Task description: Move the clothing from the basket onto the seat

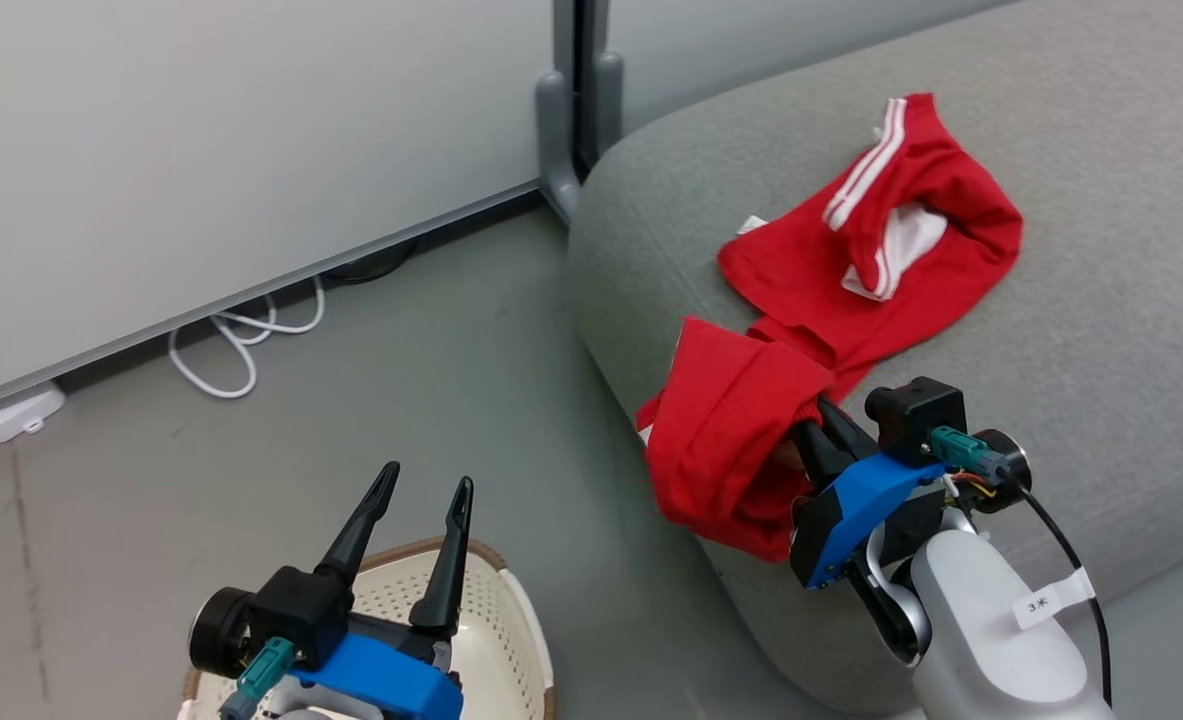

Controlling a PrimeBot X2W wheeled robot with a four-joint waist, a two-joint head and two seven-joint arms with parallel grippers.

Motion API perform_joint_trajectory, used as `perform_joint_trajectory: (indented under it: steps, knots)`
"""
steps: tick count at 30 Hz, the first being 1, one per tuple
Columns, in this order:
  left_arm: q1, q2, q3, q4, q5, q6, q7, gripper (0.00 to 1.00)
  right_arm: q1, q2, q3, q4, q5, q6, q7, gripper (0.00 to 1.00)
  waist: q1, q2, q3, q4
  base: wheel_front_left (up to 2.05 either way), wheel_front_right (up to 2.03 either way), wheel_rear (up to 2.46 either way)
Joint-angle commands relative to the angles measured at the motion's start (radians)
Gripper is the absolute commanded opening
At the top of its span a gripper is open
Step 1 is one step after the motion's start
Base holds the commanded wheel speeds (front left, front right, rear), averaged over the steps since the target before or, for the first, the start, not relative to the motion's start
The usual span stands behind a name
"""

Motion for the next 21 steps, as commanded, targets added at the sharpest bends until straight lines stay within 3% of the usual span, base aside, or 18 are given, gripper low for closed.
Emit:
perform_joint_trajectory:
  steps: [1,11,21]
  knots:
    - [-0.018,0.006,0.002,0.001,0.004,-0.008,-0.003,1.00,0.012,0.000,-0.002,-0.008,0.003,0.000,-0.005,0.00,0.0000,0.0000,0.010,-0.034,0.00,0.00,0.00]
    - [-0.029,0.015,-0.011,-0.007,-0.002,-0.008,-0.003,1.00,0.019,0.000,-0.006,-0.021,0.009,0.000,-0.009,0.00,0.0000,0.0000,0.019,-0.106,0.00,0.00,0.00]
    - [-0.041,0.017,-0.030,-0.006,0.005,-0.009,-0.003,1.00,-0.015,0.000,-0.054,-0.023,0.024,0.000,-0.012,0.00,0.0000,0.0000,0.029,-0.100,0.00,0.00,0.00]
